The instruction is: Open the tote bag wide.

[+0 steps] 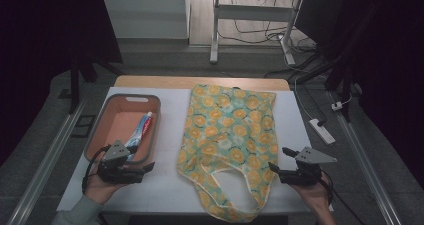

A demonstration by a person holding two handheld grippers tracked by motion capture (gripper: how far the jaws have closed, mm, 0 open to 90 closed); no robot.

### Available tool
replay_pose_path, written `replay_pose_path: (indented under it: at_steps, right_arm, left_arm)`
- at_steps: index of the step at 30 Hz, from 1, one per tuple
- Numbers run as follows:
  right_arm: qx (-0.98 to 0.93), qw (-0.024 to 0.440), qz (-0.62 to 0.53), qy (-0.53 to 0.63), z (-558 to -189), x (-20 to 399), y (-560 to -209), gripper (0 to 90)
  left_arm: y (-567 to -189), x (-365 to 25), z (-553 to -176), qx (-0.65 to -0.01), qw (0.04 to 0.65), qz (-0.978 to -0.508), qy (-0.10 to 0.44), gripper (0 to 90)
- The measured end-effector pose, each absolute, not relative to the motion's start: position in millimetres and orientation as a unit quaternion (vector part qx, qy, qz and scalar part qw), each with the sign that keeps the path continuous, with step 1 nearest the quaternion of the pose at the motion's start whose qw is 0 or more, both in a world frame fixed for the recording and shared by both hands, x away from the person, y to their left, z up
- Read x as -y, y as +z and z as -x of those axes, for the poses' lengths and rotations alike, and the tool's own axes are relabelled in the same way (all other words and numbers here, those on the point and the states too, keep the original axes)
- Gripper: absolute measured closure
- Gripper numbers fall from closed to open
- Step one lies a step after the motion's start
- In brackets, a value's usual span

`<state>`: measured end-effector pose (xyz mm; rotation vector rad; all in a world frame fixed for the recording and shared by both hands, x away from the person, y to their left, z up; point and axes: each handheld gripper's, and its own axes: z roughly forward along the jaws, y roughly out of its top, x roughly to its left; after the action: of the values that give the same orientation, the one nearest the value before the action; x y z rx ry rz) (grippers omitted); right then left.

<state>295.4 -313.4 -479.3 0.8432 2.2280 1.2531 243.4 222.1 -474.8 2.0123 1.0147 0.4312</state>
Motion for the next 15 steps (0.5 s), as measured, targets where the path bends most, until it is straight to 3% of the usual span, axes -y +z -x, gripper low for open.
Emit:
replay_pose_path:
  at_steps: [15]
  right_arm:
    - [-0.808, 0.223, -0.306, 0.451, -295.1, 313.3, -479.8, 23.8]
  left_arm:
    - [-472.7, -219.8, -243.6, -0.397, 0.408, -0.803, 0.178, 17.7]
